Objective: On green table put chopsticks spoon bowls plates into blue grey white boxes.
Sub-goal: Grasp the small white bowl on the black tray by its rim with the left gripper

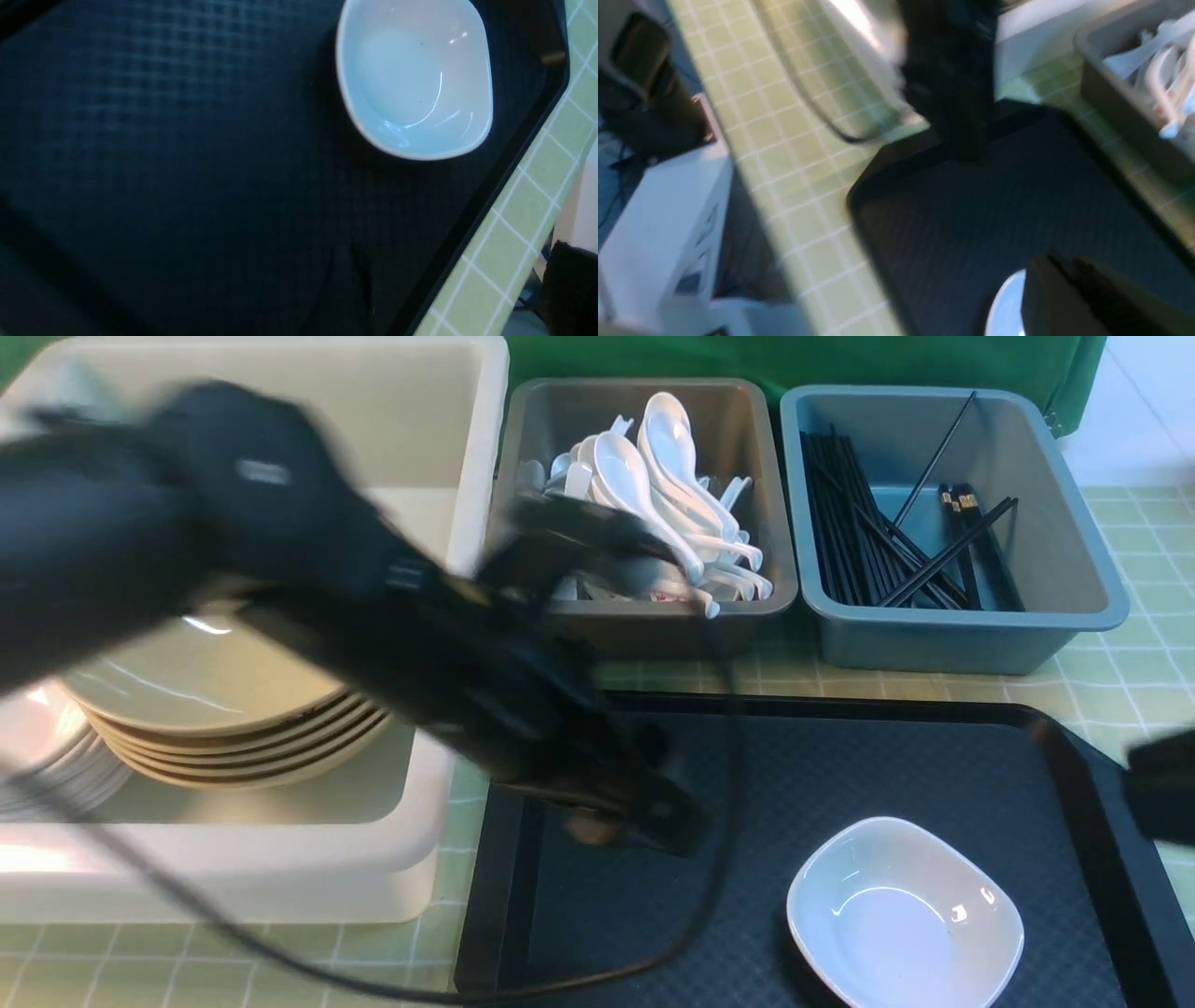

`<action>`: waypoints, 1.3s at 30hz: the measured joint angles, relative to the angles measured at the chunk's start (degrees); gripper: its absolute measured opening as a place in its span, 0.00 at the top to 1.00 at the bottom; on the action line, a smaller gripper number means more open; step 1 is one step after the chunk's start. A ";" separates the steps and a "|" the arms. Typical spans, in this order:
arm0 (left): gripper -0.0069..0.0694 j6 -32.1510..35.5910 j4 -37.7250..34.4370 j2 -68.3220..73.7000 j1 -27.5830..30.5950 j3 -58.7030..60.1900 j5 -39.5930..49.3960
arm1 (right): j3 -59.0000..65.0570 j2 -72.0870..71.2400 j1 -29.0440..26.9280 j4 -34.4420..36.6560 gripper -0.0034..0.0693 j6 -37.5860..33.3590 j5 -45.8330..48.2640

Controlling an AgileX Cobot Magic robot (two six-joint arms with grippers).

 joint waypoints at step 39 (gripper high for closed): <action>0.89 -5.59 -9.19 43.91 -3.27 -37.88 15.57 | 0.00 -3.32 0.00 -0.46 0.81 -1.04 6.85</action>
